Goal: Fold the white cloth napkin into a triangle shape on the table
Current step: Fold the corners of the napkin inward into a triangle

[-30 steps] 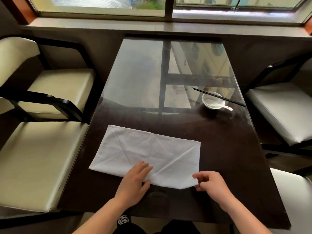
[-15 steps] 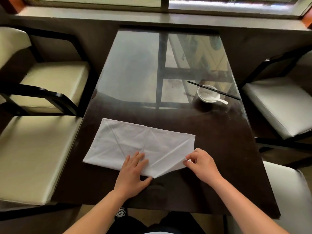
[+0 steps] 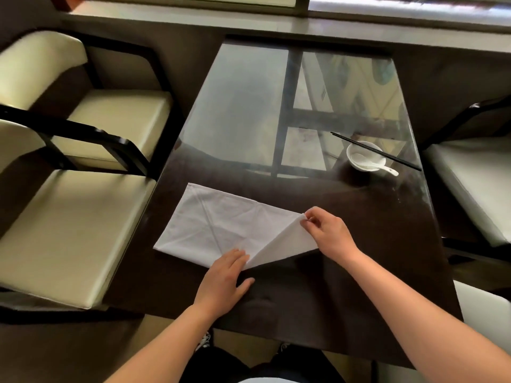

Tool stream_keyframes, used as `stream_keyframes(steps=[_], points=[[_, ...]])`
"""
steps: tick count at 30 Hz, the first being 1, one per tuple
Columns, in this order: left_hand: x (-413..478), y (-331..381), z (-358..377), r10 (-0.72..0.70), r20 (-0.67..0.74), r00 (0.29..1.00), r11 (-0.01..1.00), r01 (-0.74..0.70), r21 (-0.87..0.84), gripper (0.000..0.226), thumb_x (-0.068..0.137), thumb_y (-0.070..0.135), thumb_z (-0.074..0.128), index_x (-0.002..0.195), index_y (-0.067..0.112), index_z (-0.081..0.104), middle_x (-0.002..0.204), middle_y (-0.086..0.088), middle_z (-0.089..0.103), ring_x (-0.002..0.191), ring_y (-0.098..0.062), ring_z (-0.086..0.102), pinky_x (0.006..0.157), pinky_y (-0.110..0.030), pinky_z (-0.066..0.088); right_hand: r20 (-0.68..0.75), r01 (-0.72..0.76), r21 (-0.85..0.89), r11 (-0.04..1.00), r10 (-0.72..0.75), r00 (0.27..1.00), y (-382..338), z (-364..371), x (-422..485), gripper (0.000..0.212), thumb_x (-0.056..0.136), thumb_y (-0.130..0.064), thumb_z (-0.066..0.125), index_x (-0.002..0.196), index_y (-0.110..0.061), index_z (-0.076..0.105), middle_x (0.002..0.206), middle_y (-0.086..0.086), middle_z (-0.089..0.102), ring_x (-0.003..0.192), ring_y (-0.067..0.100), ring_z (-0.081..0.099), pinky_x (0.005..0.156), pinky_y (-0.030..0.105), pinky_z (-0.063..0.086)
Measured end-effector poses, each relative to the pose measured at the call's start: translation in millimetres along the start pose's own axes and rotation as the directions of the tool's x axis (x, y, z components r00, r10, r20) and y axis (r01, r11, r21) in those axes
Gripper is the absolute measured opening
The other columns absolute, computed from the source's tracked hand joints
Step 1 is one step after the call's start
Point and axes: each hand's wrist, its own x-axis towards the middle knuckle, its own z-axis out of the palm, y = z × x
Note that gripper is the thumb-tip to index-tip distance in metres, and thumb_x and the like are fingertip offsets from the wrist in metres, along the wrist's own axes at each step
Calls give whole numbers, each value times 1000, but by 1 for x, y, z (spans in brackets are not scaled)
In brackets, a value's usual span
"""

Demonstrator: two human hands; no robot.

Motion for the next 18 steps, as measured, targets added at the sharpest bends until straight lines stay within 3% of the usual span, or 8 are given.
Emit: stream_keyframes(steps=[4,10,13,18], points=[[5,0,-3,-10,-112,994,1000,11,12,42,89,35,69,126,16,64,119,0,68,110,-19,63,95,-33,49,32,-17,-9,1000,17,999,-8,9,28,13,98,-32,58,100,-20,63,83,-1,67,81,20,61,75,40,49],[-3,2,4,-127,-229,965,990,110,-87,28,83,12,77,111,14,73,86,-1,73,75,-22,66,66,-35,56,91,-35,-72,997,41,995,-12,25,50,17,100,-32,53,93,-18,58,78,2,63,80,26,60,74,44,49],[-7,-1,9,-140,-244,960,989,122,-88,28,79,5,79,104,16,75,80,0,72,69,-22,65,61,-34,57,116,-30,-101,994,42,992,-13,32,57,16,99,-32,53,91,-18,57,76,3,63,79,28,60,73,45,50],[-7,0,11,-112,-244,963,993,101,-55,20,85,12,73,104,17,73,86,4,72,74,-17,66,67,-28,56,131,-2,-143,990,21,991,-21,42,74,12,96,-31,58,88,-23,61,82,-4,61,84,23,58,74,40,48]])
